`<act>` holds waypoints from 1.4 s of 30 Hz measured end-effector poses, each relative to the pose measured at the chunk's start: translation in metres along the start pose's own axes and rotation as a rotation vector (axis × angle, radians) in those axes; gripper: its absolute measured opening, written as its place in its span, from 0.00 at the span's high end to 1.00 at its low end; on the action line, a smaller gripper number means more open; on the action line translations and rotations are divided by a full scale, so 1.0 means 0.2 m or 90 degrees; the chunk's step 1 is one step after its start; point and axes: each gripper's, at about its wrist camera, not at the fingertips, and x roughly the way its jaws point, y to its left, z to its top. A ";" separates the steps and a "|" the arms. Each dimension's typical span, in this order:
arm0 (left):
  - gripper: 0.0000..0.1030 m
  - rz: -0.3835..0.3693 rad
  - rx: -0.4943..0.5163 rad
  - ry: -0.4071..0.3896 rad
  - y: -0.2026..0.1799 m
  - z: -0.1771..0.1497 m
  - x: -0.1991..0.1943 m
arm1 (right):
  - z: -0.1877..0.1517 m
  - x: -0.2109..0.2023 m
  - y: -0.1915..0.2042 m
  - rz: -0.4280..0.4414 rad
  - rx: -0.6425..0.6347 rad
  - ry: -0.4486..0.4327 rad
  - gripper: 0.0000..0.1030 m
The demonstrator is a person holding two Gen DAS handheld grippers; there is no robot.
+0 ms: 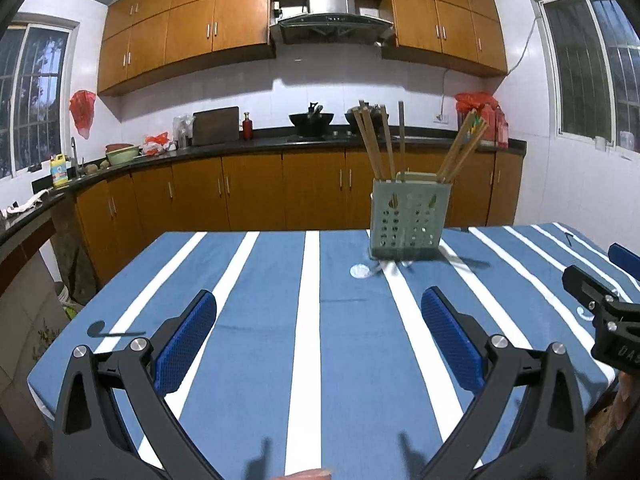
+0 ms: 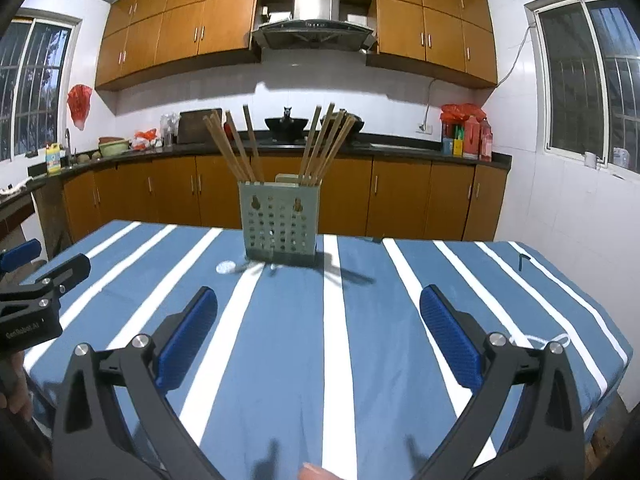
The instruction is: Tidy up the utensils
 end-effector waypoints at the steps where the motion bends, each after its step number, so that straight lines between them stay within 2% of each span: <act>1: 0.02 0.002 0.002 0.004 0.00 -0.01 0.00 | -0.01 0.01 0.00 0.001 0.000 0.005 0.04; 15: 0.02 -0.004 0.007 0.028 -0.02 -0.08 0.01 | -0.06 0.03 -0.03 0.003 0.034 0.034 0.04; 42: 0.02 -0.006 0.004 0.030 -0.03 -0.08 0.01 | -0.07 0.04 -0.03 0.001 0.039 0.037 0.04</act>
